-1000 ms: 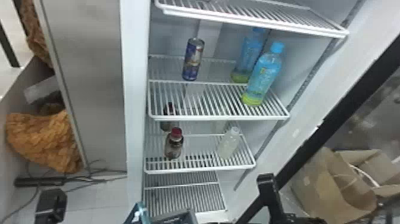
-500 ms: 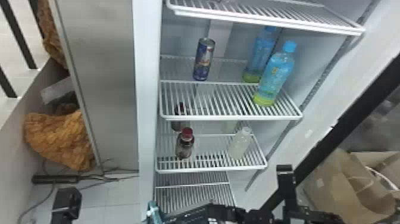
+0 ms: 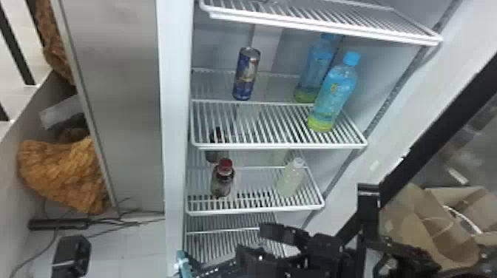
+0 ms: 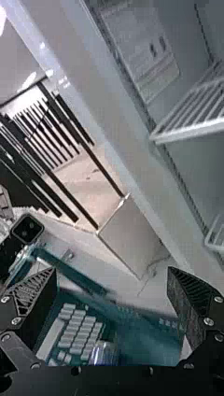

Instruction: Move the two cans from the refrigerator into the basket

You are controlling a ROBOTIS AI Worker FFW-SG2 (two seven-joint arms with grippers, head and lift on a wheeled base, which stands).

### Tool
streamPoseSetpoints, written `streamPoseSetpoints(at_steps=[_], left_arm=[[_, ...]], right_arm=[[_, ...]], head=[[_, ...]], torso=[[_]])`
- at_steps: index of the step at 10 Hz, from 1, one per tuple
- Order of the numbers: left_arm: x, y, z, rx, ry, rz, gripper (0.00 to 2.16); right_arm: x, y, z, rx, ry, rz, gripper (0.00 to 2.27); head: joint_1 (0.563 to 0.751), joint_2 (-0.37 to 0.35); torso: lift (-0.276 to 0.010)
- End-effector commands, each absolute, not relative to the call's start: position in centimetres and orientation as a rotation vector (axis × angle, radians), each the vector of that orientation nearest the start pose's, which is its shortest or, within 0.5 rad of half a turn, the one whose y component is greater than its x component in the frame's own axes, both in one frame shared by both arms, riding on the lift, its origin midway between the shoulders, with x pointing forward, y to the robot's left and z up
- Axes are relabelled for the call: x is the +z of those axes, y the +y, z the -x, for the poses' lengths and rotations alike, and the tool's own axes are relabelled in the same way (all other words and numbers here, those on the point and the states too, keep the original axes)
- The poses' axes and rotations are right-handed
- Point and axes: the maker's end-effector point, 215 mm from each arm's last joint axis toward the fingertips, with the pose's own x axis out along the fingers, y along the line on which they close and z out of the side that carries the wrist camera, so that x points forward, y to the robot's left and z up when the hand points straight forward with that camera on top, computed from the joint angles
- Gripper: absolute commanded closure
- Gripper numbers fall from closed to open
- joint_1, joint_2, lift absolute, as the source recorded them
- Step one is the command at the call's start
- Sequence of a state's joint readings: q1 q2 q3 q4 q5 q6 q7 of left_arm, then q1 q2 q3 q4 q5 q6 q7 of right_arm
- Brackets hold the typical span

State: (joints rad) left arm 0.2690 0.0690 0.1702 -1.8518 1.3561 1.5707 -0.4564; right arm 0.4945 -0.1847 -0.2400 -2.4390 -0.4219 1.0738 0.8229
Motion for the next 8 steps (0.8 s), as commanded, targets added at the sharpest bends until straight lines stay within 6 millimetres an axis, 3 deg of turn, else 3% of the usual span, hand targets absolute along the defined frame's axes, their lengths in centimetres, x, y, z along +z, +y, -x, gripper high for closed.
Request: streamPoseSetpoints(at_steps=[1, 3, 5, 8], left_arm=[[-33.3, 0.2, -25.3, -1.211, 1.014, 1.341, 1.2], [-33.4, 0.3, -25.2, -1.208, 1.015, 1.343, 1.2], [-33.5, 0.3, -25.2, -1.205, 1.017, 1.344, 1.2], [-33.6, 0.3, -25.1, -1.204, 1.019, 1.346, 1.2]], right_arm=[[-32.3, -12.6, -33.9, 0.862, 0.512, -0.345, 0.17], [-29.5, -13.1, -36.4, 0.827, 0.392, -0.293, 0.17], [-26.5, -14.8, -39.3, 0.741, 0.261, -0.23, 0.17], [-23.8, -17.9, -43.0, 0.628, 0.143, -0.183, 0.17]], head=[[0.695, -0.258], [0.695, -0.249], [0.695, -0.248], [0.695, -0.272]], torso=[[-0.035], [-0.035], [-0.035], [-0.035]])
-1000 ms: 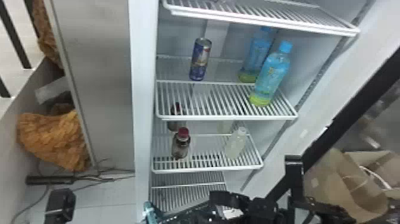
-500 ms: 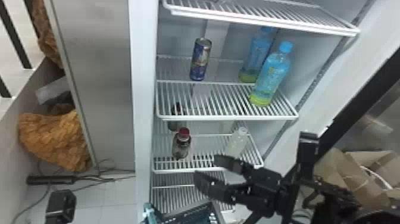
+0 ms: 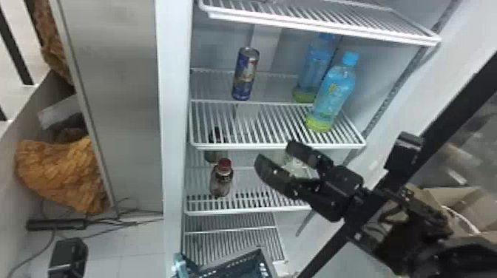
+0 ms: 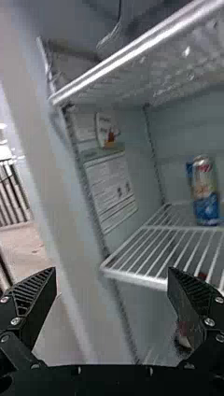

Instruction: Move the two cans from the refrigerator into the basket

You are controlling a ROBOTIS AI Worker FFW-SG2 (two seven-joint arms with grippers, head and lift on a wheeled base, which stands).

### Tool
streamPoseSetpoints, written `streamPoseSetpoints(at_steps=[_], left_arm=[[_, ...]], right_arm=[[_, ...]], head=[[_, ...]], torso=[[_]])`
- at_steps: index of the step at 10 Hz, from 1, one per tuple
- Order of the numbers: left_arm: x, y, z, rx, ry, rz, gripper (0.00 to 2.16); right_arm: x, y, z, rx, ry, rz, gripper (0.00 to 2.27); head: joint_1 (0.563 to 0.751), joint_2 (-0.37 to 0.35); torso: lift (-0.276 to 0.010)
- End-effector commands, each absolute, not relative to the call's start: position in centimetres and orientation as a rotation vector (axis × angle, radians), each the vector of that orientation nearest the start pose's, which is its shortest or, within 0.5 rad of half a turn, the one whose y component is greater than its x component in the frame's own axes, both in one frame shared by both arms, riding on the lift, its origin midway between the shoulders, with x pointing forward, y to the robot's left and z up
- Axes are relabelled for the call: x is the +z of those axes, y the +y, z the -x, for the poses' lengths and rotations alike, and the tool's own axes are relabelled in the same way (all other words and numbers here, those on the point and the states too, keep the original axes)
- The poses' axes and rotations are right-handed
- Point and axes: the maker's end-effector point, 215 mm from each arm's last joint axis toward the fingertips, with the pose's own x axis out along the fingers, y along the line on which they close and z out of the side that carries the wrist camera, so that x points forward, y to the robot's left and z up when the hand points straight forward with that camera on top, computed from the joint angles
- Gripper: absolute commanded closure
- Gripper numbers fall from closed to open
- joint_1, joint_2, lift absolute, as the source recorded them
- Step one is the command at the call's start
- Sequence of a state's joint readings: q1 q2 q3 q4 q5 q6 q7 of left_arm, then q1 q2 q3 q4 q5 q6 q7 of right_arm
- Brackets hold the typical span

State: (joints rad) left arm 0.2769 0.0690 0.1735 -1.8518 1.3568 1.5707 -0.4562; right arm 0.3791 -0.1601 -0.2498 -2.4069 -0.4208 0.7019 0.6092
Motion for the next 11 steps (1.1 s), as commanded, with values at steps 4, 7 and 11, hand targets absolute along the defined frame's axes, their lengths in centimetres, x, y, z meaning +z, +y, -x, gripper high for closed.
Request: streamPoseSetpoints(at_steps=[4, 7, 11], left_arm=[[-33.5, 0.3, -25.0, -1.205, 1.019, 1.35, 1.2], [-33.6, 0.3, -25.1, -1.204, 1.019, 1.346, 1.2], [-33.5, 0.2, -25.1, -1.209, 1.019, 1.34, 1.2]], right_arm=[[-22.7, -21.7, -47.0, 0.486, 0.056, -0.164, 0.16], [-22.5, -22.3, -48.9, 0.412, 0.022, -0.17, 0.16], [-22.9, -23.3, -53.5, 0.351, 0.018, -0.1, 0.16]], head=[[0.695, -0.325], [0.695, -0.338], [0.695, -0.329]], torso=[[-0.035], [-0.035], [-0.035]])
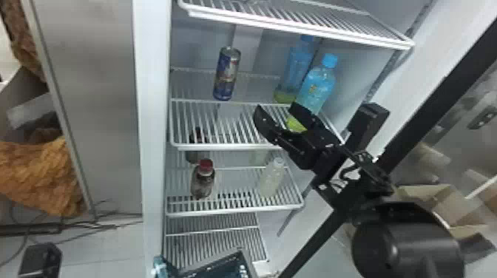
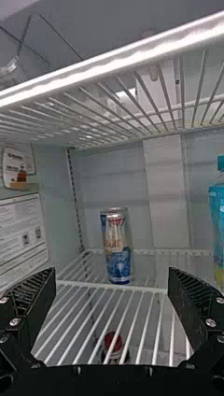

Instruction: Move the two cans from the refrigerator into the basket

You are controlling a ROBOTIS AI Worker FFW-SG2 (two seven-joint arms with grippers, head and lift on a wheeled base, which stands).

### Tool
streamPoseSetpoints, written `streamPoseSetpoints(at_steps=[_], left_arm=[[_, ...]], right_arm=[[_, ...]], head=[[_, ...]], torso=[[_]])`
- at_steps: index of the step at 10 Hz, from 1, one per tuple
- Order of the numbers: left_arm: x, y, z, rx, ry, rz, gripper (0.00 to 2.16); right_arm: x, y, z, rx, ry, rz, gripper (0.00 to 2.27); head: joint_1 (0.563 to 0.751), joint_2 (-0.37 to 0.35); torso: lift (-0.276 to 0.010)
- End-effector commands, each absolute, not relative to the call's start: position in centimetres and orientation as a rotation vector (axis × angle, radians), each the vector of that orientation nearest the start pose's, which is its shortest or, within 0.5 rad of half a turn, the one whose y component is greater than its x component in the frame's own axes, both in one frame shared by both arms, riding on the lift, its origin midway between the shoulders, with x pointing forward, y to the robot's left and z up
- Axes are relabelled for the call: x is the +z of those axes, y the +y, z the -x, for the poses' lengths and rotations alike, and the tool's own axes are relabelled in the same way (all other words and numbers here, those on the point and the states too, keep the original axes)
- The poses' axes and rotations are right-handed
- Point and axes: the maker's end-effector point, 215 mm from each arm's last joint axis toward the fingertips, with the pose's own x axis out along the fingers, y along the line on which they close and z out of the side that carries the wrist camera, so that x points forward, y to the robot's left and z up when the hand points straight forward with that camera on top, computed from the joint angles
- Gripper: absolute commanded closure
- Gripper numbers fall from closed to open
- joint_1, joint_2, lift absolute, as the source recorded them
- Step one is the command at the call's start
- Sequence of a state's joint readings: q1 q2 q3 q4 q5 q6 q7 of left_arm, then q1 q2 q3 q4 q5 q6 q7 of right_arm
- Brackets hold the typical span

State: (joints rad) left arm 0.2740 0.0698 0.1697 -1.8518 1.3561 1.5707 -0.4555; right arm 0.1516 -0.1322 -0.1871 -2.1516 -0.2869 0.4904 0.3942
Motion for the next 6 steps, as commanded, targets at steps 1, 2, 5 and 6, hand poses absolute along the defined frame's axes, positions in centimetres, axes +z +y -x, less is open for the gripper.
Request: streamPoseSetpoints(at_steps=[1, 2, 5, 6], left_arm=[[-33.4, 0.2, -25.2, -1.212, 1.019, 1.338, 1.2], [-33.4, 0.2, -25.2, -1.212, 1.019, 1.338, 1.2], [-33.3, 0.1, -25.2, -1.217, 1.02, 1.332, 1.2], [-33.3, 0.0, -25.2, -1.218, 1.021, 1.332, 1.2]], right_arm=[[-23.4, -23.1, -54.7, 0.352, 0.02, -0.097, 0.16], [-24.0, -22.7, -55.7, 0.356, 0.027, -0.103, 0.16], [-24.7, -20.0, -58.9, 0.396, 0.038, -0.11, 0.16], [-24.4, -19.9, -59.7, 0.391, 0.033, -0.096, 0.16]], head=[[0.695, -0.329], [0.695, -0.324], [0.695, -0.287], [0.695, -0.278]], torso=[[-0.035], [-0.035], [-0.035], [-0.035]])
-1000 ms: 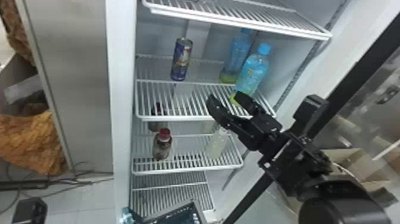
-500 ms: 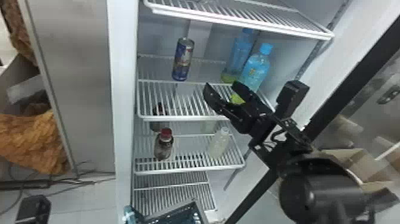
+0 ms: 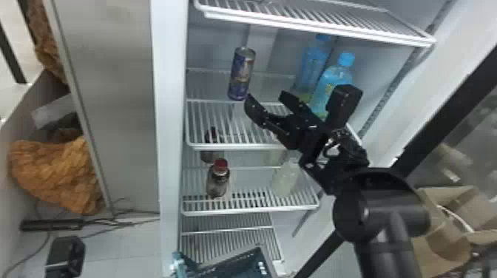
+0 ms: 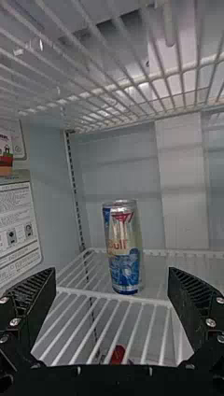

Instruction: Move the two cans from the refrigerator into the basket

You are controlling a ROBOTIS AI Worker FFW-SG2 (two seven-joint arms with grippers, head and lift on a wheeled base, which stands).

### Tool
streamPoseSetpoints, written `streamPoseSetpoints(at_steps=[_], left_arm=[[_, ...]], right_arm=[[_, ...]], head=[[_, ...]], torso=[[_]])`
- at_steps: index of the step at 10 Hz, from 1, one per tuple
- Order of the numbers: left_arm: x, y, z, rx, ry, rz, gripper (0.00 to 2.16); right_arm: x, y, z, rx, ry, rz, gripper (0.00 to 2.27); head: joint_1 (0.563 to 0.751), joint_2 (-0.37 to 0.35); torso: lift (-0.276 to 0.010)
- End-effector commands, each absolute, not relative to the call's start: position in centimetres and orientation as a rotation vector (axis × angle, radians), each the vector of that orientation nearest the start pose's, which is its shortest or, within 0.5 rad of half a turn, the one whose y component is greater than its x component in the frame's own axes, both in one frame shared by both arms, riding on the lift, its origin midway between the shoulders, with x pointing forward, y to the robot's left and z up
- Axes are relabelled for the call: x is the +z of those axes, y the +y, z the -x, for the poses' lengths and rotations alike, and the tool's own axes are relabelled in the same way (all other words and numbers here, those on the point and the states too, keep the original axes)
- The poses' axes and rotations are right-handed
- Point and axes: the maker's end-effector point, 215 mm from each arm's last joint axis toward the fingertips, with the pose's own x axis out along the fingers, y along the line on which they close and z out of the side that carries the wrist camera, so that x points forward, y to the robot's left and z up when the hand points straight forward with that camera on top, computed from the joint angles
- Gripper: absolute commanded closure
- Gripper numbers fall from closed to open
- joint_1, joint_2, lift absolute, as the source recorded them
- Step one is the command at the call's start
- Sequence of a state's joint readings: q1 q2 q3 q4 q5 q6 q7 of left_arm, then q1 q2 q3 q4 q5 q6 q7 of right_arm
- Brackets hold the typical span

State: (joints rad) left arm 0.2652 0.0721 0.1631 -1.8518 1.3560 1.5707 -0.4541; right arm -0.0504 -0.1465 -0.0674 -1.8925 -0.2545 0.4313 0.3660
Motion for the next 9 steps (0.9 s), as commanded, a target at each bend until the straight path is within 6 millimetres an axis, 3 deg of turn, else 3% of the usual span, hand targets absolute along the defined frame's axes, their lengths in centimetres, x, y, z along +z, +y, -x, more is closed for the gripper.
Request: streamPoseSetpoints(at_steps=[1, 9], left_arm=[[-33.3, 0.1, -25.2, -1.217, 1.02, 1.332, 1.2], [-33.3, 0.0, -25.2, -1.217, 1.022, 1.331, 1.2]], right_arm=[[-24.5, -19.7, -60.3, 0.381, 0.036, -0.091, 0.16], [-25.5, -18.1, -66.6, 0.377, 0.083, -0.065, 0.16]], head=[[0.695, -0.266], [0.695, -0.224]], torso=[[-0.035], [-0.035]])
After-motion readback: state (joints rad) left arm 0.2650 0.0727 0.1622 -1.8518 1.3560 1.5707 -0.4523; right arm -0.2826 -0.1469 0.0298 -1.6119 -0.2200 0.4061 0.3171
